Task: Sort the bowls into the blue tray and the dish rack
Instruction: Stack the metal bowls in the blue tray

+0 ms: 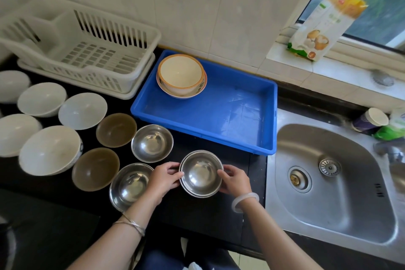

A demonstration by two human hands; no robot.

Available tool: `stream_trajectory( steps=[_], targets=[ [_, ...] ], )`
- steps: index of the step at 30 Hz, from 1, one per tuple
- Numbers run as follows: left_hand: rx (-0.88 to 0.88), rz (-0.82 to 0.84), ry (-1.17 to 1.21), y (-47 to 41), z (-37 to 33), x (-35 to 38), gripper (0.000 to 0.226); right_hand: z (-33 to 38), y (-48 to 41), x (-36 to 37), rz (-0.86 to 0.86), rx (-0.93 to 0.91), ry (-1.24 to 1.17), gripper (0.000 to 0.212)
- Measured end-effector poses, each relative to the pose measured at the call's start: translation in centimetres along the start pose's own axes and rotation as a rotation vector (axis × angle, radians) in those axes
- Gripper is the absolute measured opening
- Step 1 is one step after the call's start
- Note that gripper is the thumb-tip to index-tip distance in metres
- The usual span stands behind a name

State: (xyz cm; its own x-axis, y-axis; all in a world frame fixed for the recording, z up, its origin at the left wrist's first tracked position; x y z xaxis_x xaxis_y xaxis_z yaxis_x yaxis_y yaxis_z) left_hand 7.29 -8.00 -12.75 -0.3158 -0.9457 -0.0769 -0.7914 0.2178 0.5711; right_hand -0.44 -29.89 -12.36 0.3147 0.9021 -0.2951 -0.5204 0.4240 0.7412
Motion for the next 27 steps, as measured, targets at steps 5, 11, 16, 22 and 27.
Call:
stream_trajectory(
  steps=[5, 11, 16, 22, 27],
  targets=[
    [0.054, -0.027, 0.013, 0.1, -1.4, 0.0, 0.034, 0.5, -0.1, -0.3, -0.030, -0.037, -0.061, 0.018],
    [0.204, -0.011, 0.083, -1.3, -7.9, 0.7, 0.022, 6.5, 0.5, -3.3, -0.062, -0.196, -0.170, 0.006],
    [0.247, -0.017, 0.099, -4.8, -13.8, 2.4, 0.012, 13.0, -1.5, -5.7, -0.058, -0.206, -0.193, 0.006],
    [0.134, -0.059, 0.179, -10.7, -15.4, 5.5, 0.014, 16.3, -6.7, -6.9, -0.099, -0.153, -0.189, 0.016],
    [0.033, -0.070, 0.163, -14.7, -14.3, 7.3, 0.017, 15.2, -10.7, -6.6, -0.079, -0.017, -0.215, 0.024]
  ],
)
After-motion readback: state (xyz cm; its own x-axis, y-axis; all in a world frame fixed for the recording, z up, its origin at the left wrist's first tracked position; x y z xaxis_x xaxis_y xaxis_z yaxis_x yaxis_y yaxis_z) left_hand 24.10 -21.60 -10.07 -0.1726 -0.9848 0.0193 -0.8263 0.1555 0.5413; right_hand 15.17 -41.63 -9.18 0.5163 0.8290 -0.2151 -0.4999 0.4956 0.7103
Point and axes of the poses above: each hand's wrist, its own y-axis away from the middle knuckle, its own x-axis out of the palm, z = x × y, the point moved 10 cm from there along -y, towards the middle knuckle, and after that the axes turned 8 degrees about x, right-handed, at the moved point
